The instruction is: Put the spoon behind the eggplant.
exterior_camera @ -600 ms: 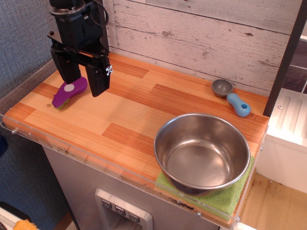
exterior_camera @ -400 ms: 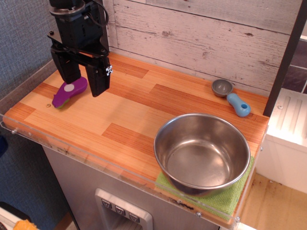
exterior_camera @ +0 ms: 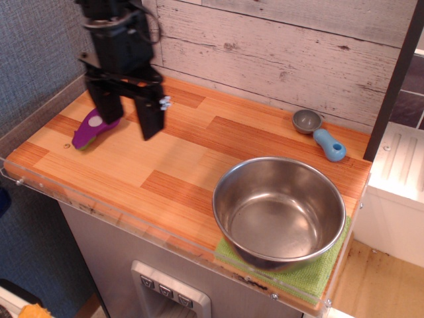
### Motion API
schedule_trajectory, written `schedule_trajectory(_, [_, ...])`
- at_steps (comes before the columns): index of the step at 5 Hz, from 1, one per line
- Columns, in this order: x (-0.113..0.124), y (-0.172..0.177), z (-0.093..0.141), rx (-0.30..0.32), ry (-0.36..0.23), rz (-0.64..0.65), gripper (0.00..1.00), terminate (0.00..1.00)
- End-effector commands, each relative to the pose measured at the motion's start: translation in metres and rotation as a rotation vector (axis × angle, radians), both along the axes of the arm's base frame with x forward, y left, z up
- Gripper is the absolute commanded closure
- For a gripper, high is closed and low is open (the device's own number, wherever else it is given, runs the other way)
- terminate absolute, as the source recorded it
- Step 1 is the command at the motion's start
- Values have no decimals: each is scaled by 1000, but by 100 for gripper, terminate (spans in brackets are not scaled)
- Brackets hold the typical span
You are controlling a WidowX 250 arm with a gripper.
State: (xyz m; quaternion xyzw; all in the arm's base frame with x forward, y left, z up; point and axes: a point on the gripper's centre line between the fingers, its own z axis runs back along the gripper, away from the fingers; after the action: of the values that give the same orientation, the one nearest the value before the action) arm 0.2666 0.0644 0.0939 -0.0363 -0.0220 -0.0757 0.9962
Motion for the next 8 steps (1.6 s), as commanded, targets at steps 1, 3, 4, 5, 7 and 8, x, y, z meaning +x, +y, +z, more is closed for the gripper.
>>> schedule_trajectory(1, [61, -56, 22, 15, -142, -40, 0, 0])
schedule_trajectory(3, [127, -105, -5, 102, -158, 61, 0, 0])
schedule_trajectory(4, [127, -117, -15, 110, -163, 172, 0, 0])
schedule_trajectory(5, [122, -128, -17, 97, -188, 271, 0, 0])
schedule_trajectory(7, [122, -150, -18, -21, -208, 345, 0, 0])
schedule_trajectory(8, [125, -160, -23, -35, -208, 332, 0, 0])
